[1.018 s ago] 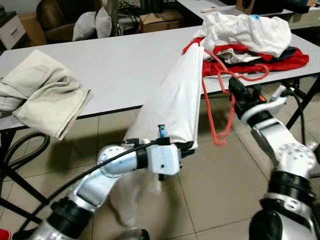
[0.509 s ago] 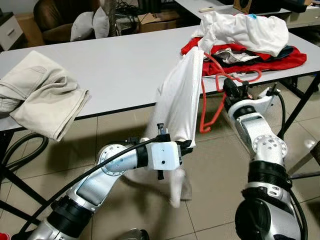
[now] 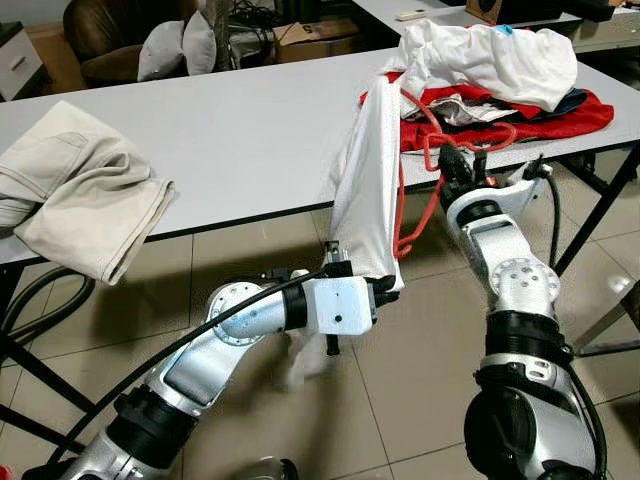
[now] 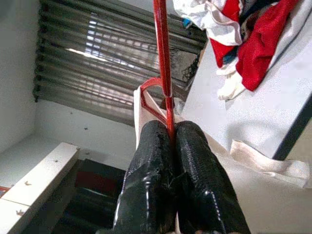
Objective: Hang hanger
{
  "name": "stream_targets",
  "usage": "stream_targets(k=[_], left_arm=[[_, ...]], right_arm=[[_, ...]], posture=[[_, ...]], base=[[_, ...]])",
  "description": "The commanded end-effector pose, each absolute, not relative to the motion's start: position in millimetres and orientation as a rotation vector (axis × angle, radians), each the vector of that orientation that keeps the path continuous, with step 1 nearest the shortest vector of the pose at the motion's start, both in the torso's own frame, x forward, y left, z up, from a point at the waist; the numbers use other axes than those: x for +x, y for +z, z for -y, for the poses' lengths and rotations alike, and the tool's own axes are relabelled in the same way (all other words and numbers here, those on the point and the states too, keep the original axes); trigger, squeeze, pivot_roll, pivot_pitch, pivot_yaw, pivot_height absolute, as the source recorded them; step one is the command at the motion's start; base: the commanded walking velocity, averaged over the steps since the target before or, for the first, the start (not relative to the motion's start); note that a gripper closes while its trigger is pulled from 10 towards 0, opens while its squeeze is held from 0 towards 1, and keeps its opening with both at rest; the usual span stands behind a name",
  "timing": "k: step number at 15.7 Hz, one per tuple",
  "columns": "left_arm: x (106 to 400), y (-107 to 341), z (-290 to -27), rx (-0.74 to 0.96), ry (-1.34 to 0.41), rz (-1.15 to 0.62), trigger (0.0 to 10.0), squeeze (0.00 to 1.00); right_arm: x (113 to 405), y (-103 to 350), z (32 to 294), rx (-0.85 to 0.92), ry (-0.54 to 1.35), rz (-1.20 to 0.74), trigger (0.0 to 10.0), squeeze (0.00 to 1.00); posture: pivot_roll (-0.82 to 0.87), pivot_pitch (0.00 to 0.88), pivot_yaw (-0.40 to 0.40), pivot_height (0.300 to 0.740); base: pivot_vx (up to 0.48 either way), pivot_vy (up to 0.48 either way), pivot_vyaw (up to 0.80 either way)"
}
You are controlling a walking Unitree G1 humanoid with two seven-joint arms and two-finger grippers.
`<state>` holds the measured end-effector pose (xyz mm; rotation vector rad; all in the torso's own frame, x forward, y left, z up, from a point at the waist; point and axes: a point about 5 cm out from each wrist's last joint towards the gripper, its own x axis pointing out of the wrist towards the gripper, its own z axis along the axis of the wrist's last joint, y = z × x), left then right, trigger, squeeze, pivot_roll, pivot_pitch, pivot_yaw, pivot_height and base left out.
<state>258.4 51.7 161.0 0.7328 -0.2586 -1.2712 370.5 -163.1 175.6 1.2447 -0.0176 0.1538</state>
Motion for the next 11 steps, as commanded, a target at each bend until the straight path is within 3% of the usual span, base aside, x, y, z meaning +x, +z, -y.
stream_targets(k=[1,5,11], left_arm=[[242.4,159.2,-37.4,0.722,-1.392,0.285,0.0,0.0],[245.0,163.6,-38.6,0.717,-1.366,0.293,0.0,0.0],[247.1,162.9,-48.1,0.748,-1.344,0.271,0.0,0.0]], right_arm=[[376.9,199.5,163.2,1.219,0.181,0.111,10.0,0.0],[380.3,200.2,159.2,1.165,0.198,0.111,10.0,0.0],[381.4,201.8,176.9,1.148,0.159,0.152,10.0,0.0]], posture=[[-0.03,0.0,0.067,0.74],[-0.02,0.0,0.062,0.74],[-0.02,0.0,0.065,0.74]], base=[[0.0,0.0,0.0],[0.0,0.0,0.0],[0.0,0.0,0.0]])
